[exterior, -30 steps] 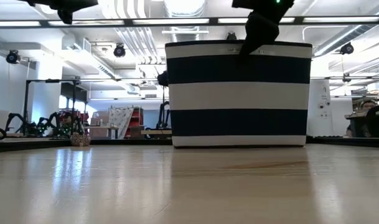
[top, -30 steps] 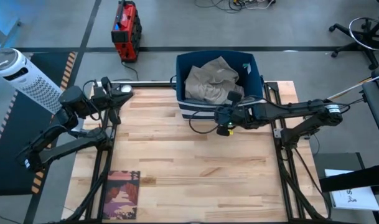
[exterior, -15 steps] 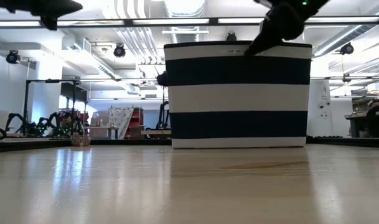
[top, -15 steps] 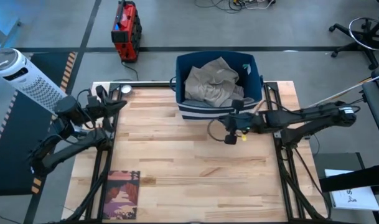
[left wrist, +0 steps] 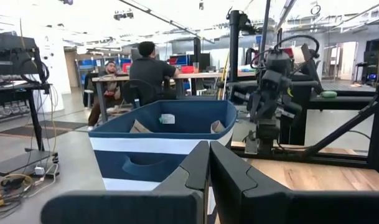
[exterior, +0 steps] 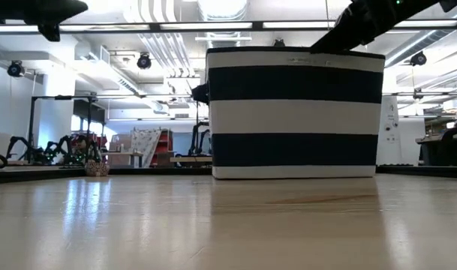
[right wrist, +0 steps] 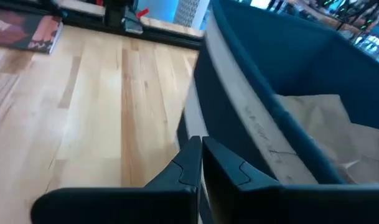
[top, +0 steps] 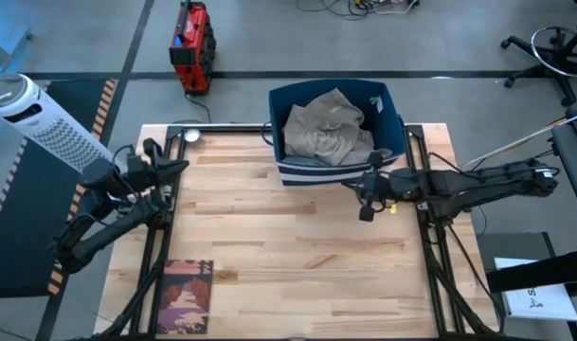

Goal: Sort clothes
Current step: Adjust the laundry bin

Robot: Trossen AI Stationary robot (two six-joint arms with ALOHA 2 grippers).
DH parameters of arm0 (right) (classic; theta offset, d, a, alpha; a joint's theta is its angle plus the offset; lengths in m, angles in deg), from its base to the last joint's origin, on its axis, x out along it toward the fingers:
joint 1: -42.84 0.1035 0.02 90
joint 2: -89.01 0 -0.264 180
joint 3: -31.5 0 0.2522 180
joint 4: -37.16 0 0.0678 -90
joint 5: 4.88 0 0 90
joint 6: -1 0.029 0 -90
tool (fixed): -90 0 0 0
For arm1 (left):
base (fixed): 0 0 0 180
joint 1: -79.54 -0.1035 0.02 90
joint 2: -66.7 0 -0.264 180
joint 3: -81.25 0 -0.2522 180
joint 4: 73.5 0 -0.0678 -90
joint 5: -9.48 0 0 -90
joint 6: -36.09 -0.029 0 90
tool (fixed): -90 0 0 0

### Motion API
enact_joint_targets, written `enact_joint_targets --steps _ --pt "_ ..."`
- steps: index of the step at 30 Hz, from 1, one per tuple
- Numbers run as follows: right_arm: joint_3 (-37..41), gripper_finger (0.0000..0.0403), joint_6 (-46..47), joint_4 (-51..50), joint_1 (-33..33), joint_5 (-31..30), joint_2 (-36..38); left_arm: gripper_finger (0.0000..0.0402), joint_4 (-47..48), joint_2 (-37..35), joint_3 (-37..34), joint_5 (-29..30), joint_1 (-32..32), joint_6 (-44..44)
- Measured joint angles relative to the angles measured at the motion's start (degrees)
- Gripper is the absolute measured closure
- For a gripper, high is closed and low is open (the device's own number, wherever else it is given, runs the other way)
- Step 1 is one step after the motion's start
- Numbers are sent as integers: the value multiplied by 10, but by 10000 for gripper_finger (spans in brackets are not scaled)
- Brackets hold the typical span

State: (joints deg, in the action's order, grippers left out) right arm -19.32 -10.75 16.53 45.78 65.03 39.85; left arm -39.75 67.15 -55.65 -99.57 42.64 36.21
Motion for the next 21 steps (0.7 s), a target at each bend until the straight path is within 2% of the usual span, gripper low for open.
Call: enact_joint_targets --steps 8,11,17,21 --pt "-44 403 -73 28 1 0 7 402 2 0 -8 4 0 3" --pt "-73 403 -81 19 2 24 -14 402 1 0 -9 5 0 5" --pt "-132 403 -77 -54 29 13 -117 402 -3 0 -9 5 0 11" --pt "-190 403 -88 -107 65 -59 -217 402 -3 0 -9 6 0 19"
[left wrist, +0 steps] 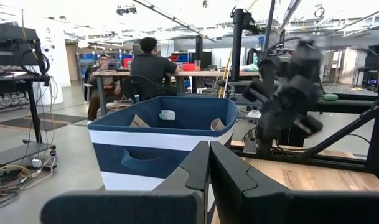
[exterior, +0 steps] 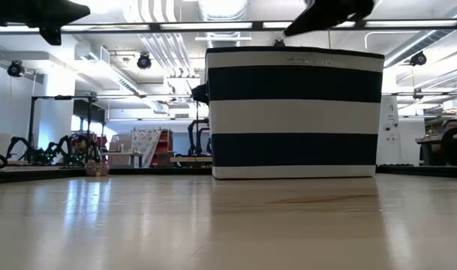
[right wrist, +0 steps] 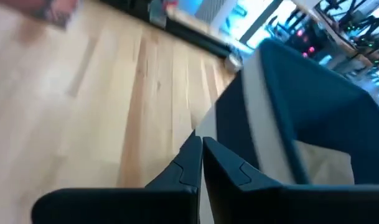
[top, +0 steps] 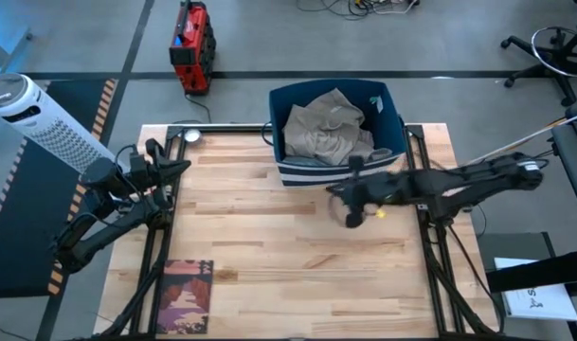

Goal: Sort clothes
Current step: Adjust the laundry bin

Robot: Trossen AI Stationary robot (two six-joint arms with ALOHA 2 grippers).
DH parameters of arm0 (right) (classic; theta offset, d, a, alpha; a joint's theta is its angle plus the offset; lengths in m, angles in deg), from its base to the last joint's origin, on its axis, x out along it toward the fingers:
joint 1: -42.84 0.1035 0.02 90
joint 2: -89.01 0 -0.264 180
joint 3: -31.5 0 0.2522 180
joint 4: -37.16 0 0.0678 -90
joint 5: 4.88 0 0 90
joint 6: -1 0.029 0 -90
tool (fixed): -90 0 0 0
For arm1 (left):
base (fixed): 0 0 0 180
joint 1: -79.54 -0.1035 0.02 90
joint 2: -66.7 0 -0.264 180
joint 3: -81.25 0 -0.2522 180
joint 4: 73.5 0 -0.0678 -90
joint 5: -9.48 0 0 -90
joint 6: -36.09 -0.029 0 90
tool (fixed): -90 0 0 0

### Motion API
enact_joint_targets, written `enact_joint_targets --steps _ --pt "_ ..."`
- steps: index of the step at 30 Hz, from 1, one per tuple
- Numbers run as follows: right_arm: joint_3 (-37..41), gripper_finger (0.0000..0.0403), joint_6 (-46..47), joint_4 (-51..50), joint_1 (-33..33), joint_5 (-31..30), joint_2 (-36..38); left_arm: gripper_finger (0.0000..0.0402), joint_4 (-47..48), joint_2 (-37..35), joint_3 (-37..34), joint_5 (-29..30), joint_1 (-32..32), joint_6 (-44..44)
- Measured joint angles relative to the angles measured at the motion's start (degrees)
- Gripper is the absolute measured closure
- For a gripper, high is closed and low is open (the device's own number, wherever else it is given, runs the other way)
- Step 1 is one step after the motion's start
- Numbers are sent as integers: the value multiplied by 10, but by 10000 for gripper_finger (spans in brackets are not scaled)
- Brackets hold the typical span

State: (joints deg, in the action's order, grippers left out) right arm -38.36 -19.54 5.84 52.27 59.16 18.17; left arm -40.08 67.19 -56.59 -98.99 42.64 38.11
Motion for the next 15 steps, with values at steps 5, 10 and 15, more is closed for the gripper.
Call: enact_joint_targets --steps 5,10,15 --pt "-91 403 17 -83 32 -118 -134 402 0 0 0 0 0 1" --pt "-167 403 34 -132 32 -244 -257 402 -1 0 0 0 0 1" --pt "-217 403 35 -156 11 -291 -337 402 -1 0 0 0 0 1"
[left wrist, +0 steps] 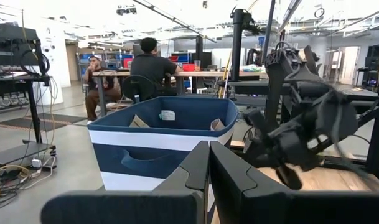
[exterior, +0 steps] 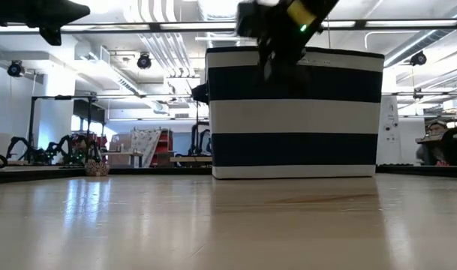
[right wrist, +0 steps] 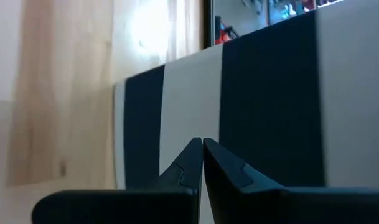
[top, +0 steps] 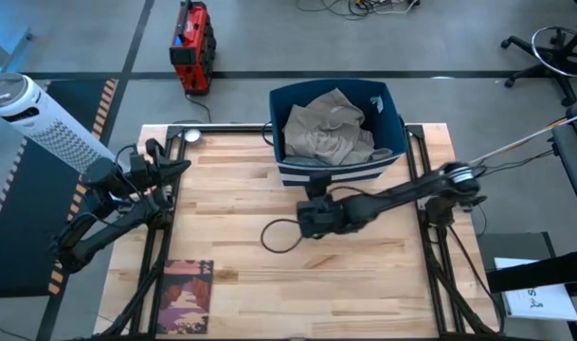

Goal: Sort clothes
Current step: Adjust the laundry bin

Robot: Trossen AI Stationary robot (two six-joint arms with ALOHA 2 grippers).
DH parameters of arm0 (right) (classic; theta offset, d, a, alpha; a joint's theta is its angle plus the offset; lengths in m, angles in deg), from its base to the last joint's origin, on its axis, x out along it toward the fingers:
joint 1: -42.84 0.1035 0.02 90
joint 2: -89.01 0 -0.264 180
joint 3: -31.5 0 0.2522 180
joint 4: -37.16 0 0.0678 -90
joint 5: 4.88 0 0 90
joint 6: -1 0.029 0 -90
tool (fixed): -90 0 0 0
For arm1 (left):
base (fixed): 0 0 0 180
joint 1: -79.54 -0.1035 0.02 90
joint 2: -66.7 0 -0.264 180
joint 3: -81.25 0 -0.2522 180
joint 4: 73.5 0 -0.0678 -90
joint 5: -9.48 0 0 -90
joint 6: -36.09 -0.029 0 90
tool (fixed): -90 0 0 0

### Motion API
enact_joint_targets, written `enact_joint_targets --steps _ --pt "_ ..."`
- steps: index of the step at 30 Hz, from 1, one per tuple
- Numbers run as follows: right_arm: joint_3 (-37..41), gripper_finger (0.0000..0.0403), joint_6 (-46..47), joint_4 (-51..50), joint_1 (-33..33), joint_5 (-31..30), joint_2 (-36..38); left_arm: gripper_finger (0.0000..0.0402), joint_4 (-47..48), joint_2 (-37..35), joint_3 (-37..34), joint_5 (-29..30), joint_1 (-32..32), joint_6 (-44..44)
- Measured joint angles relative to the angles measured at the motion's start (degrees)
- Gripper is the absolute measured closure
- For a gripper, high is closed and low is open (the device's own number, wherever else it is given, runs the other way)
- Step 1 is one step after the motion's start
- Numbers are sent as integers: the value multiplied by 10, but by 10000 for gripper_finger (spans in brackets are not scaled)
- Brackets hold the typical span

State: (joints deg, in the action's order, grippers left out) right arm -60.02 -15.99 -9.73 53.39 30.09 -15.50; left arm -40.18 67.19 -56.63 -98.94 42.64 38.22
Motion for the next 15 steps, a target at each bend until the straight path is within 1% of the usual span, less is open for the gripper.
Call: enact_joint_targets --steps 4,11,15 --pt "-18 403 5 5 -26 -7 -26 402 0 0 0 0 0 0" --pt "-17 403 9 40 -68 -6 -14 402 0 0 0 0 0 1" --pt "-17 403 -8 76 -80 -4 -9 402 0 0 0 0 0 1"
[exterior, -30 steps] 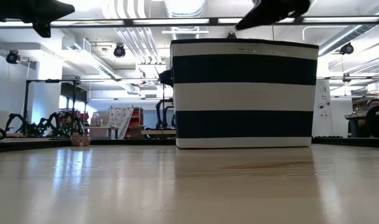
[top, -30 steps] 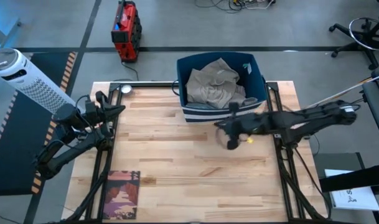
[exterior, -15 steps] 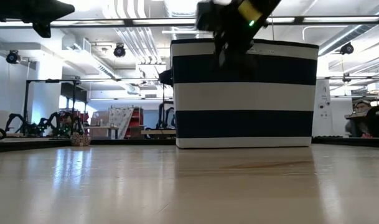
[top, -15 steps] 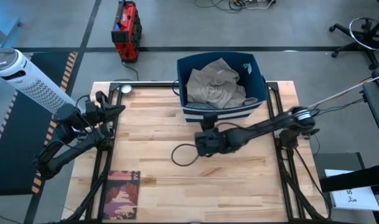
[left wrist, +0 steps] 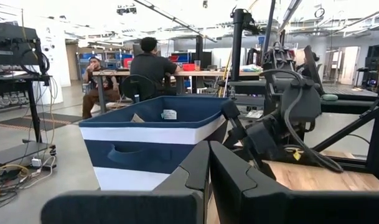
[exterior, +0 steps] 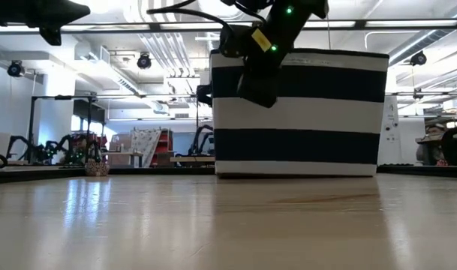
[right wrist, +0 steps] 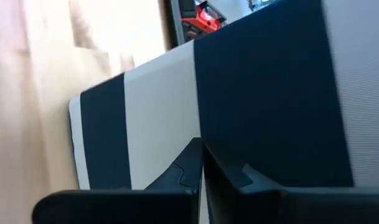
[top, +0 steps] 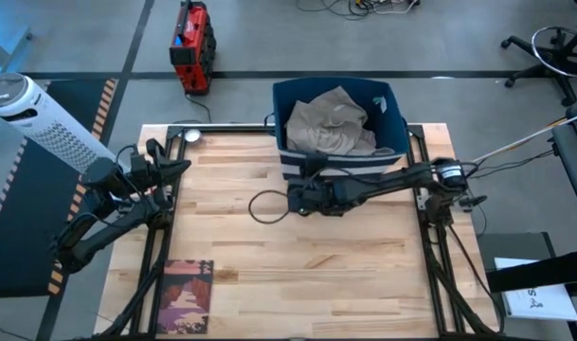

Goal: Sort clothes
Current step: Adjust the laundry bin

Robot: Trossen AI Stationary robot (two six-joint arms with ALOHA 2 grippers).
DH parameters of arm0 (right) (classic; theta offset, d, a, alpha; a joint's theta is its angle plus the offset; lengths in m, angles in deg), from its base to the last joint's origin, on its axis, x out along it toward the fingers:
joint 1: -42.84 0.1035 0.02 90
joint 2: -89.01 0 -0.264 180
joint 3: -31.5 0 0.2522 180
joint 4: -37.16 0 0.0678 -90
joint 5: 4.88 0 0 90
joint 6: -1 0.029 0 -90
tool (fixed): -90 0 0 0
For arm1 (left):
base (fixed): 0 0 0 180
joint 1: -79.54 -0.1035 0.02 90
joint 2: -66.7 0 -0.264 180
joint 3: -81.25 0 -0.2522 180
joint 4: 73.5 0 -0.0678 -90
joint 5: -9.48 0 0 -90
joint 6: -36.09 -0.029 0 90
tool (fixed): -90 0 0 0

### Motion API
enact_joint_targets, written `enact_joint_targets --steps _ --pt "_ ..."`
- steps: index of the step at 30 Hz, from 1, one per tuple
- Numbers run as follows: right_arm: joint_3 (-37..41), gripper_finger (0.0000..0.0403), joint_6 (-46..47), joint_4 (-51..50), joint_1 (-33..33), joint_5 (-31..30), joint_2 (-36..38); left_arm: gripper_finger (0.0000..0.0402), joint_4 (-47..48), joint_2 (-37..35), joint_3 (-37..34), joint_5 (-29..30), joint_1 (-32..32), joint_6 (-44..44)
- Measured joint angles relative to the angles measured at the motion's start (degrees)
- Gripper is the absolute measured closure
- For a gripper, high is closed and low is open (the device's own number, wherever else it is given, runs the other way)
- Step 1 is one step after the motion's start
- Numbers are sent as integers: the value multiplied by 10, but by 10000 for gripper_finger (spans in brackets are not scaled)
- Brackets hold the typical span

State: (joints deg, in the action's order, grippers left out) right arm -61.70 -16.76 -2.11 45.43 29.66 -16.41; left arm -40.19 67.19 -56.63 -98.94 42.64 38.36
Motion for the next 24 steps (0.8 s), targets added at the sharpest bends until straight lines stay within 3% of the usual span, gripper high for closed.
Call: enact_joint_targets --steps 13,21,24 --pt "0 403 -21 35 -27 23 7 402 0 0 0 0 0 0" --pt "0 403 -43 65 23 19 43 402 -1 0 0 0 0 -1" --pt "1 403 -40 64 43 57 57 402 -1 0 0 0 0 -2"
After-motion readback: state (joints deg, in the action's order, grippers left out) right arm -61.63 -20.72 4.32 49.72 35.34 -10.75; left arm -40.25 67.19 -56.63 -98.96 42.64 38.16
